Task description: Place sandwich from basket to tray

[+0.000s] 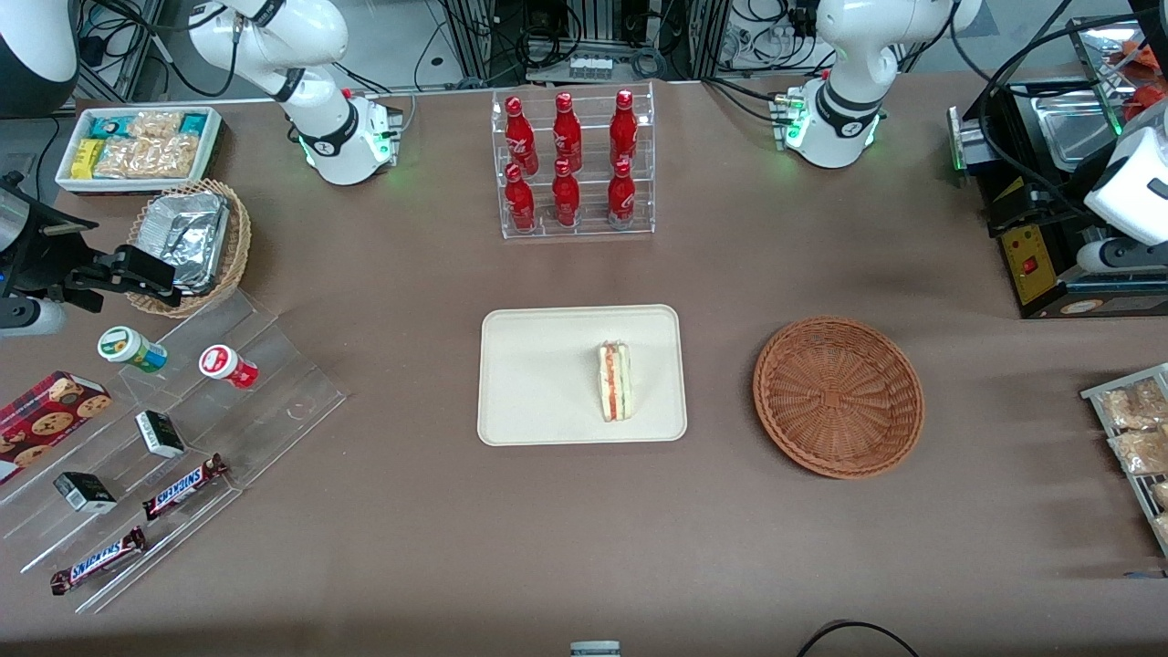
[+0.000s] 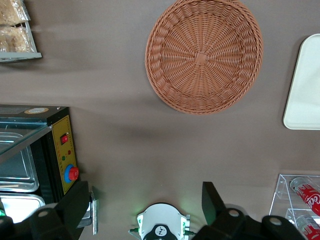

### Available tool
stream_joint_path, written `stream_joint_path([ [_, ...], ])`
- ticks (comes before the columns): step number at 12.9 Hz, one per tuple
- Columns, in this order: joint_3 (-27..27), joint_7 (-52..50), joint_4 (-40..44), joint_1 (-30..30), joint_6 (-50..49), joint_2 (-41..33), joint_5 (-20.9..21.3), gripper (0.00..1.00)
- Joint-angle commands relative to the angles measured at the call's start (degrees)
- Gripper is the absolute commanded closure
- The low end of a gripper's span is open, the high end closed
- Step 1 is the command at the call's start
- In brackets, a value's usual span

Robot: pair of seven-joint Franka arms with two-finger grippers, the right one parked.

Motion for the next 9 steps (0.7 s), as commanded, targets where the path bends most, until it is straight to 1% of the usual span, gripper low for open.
stream_joint_path([
  [1,2.3,0.7,-1.4,-0.7,1.1,-2.1,-0.7,0.01],
  [3,3.7,0.6,-1.1,-2.6,1.7,-1.5,-0.5,0.01],
  [5,3.8,-0.2,-0.3,-3.9,1.8,-0.8,-0.4,0.01],
  [9,3.8,0.2,0.6,-4.4,1.8,-0.6,-0.6,0.01],
])
